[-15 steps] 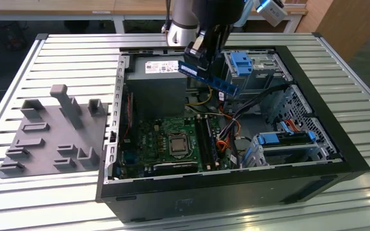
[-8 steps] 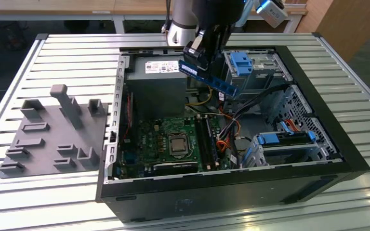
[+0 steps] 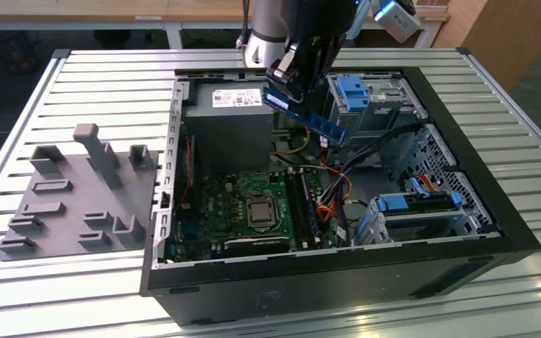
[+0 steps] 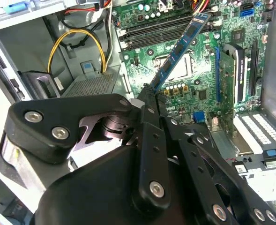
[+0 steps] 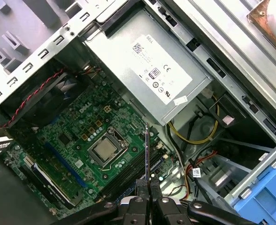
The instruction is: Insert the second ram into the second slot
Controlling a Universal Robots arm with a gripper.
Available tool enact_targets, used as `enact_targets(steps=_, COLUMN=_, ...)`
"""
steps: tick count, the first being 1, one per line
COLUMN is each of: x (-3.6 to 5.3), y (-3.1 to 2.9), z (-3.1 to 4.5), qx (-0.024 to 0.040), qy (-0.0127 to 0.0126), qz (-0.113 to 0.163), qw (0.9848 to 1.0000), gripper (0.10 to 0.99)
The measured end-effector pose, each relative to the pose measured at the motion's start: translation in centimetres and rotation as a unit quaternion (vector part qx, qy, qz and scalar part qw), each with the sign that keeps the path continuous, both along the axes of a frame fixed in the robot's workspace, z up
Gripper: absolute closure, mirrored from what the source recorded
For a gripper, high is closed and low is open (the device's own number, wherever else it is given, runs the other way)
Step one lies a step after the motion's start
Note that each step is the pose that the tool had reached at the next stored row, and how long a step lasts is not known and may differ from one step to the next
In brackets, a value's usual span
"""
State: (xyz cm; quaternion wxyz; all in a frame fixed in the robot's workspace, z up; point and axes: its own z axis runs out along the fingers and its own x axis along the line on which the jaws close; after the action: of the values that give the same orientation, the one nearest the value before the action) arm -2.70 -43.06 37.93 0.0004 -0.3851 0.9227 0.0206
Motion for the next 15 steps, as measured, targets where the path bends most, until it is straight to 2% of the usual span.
enact_targets(steps=15, x=0.00, y=0.00, z=-0.01, qx=0.0000, qy=0.0000, qz=-0.041, qw=0.9992, gripper=0.953)
